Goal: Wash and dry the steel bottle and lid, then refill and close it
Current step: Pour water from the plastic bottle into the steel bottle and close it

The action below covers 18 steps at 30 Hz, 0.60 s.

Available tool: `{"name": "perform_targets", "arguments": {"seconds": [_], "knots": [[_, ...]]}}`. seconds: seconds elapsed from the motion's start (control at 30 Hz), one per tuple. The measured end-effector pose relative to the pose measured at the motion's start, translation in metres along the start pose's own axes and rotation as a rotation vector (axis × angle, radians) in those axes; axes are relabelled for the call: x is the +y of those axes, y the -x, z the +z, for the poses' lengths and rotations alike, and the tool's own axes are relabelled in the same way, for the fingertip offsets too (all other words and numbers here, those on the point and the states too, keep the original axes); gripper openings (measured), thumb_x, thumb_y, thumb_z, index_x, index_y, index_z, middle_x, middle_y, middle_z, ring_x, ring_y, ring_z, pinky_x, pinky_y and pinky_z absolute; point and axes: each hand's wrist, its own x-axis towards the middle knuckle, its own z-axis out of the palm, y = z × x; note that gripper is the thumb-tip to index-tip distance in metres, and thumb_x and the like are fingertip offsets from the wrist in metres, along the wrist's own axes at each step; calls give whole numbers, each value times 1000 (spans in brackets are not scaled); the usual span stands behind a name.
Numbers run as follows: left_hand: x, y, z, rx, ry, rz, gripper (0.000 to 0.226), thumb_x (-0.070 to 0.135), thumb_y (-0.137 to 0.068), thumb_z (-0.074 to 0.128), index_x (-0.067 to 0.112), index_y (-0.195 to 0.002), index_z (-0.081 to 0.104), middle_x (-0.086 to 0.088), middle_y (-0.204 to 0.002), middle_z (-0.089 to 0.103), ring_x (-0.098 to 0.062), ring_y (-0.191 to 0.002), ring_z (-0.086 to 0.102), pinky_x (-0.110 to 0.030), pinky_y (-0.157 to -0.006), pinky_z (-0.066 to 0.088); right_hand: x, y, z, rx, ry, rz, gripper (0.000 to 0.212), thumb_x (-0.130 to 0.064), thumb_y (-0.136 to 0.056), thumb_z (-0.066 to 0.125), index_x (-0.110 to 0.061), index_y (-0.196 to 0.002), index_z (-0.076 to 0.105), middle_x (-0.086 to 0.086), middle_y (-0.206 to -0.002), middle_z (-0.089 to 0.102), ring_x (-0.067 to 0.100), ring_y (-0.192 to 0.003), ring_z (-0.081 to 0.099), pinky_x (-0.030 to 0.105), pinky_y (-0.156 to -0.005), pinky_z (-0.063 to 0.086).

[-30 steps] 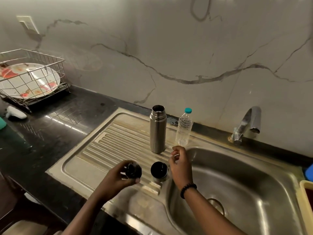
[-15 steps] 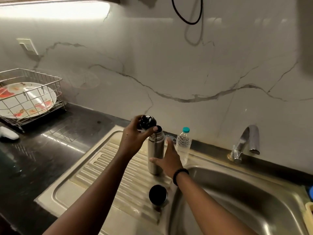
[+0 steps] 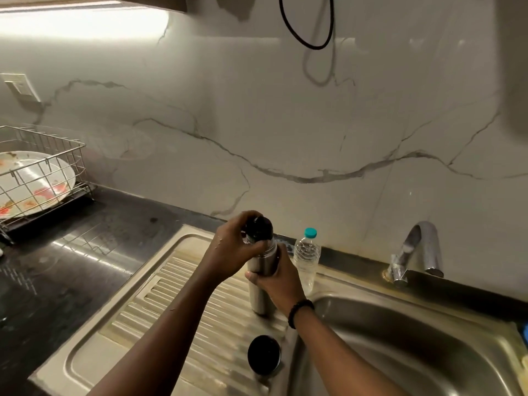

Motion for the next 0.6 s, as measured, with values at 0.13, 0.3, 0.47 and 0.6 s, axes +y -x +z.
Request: {"name": "perform_targets", "arguments": {"seconds": [0.13,0.3,0.47,0.6], "knots": [[13,2,4,-60,182,-52,47,18,-82,72,28,-126,58,8,-122,57,-6,-113,56,-27,-92,53,-9,8,-17,26,-8,-54,63,-25,-66,86,-40,-113,47,-19,-112,63,-2,-102,60,22,-86,51],[45,7,21,-160,306,-38,54,48,-72,74,33,-121,54,5,-123,53,-10,-112,56,-19,-79,53,-22,28,-43,29,-9,-85,73,-26,-68,85,-47,-121,40,-16,-121,58,3,-110,59,27,-93,51],[67,21,42,-60,408,24,53,27,-78,84,30,-122,54,10,-114,64,-11,-110,63,-30,-87,57,-31,56,-69,54,-20,-97,74,-23,-69,84,-47,-123,39,-14,-121,56,5,-108,59,30,-91,55],[78,35,52,-146,430,87,46,15,-83,78,24,-120,52,6,-120,63,-12,-117,61,-35,-98,53,-35,78,-86,77,-2,-108,73,-22,-70,84,-47,-124,40,-16,-119,57,4,-108,58,31,-89,56]]}}
